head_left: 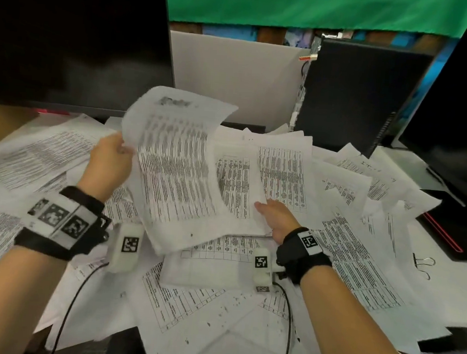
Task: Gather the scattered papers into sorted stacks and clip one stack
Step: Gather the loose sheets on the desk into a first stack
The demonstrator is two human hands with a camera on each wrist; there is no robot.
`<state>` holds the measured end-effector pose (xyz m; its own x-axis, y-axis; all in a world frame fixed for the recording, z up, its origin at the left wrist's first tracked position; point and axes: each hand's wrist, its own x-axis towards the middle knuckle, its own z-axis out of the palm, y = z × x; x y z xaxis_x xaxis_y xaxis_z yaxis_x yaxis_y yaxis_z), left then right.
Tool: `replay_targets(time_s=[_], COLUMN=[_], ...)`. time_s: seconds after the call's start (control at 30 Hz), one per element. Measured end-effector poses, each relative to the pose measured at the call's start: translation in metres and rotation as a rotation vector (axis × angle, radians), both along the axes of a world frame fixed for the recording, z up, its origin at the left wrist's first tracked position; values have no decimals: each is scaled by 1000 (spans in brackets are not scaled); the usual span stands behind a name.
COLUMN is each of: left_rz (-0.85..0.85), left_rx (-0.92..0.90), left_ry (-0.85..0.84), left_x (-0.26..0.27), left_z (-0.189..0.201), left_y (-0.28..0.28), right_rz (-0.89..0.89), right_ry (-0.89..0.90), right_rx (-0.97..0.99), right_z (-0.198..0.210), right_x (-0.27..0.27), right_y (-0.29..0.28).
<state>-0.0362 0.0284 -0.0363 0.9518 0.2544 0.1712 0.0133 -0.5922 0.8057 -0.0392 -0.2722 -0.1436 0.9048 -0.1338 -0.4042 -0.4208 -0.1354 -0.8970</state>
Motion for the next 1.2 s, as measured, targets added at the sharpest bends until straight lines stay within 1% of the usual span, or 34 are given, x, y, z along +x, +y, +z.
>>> replay_targets(time_s=[0.07, 0.13, 0.2, 0.27, 0.37, 0.4, 0.43, 0.5, 0.57, 0.6, 0.67, 0.7, 0.73, 0.8, 0.87, 0.9, 0.93, 1.0, 1.03, 1.13, 1.2], left_rz=[45, 28, -33, -111, -234, -253, -260, -272, -301, -330, -429, -491, -517, -472, -393, -371, -359, -355, -375, -448, -487], left_rx=[34, 34, 33, 60, 166, 202, 225, 235, 160, 119, -86, -191, -256, -323, -472, -541, -623, -753, -764, -660, -648], left_ry=[-34, -7, 22, 97, 194, 224, 254, 328, 425, 452, 482, 484, 498, 452, 423, 386, 325, 112, 7, -274, -431], left_x=[18, 37, 53, 66, 80, 81, 84, 87, 101, 104, 94, 80, 68, 52, 50, 46, 43, 31, 26, 10, -1], left_z=[6, -2, -17, -34, -53, -56, -60, -66, -80, -86, -84, -78, -71, -69, -74, -70, -63, -38, -25, 17, 39], left_y=[0, -11, -27, -42, -50, -50, -46, -37, -21, -18, -24, -31, -37, -40, -29, -26, -26, -37, -44, -65, -70], right_rz=[10, 17, 3, 19, 35, 27, 1, -78, -72, -33, 86, 100, 99, 151, 201, 221, 241, 292, 310, 294, 236], right_ry=[-11, -17, -17, -6, -10, -4, -8, -11, 22, 38, 42, 29, 14, -16, -77, -107, -129, -211, -278, -504, -614], right_rx=[-36, -84, -39, -13, 8, 35, 67, 196, 259, 236, 109, 39, 1, -1, 25, 42, 84, 138, 104, -92, -113], right_z=[-6, -9, -7, -6, -6, -4, -2, 1, 2, 1, 5, 11, 17, 23, 30, 35, 40, 55, 66, 104, 125], right_x=[3, 5, 4, 2, 0, -1, -2, -3, -1, 4, 6, 4, 1, -3, -11, -16, -21, -30, -34, -39, -41], right_y=[0, 1, 1, 1, 1, 0, -1, -6, -11, -12, -7, -1, 2, 1, -8, -14, -18, -22, -20, -9, -5])
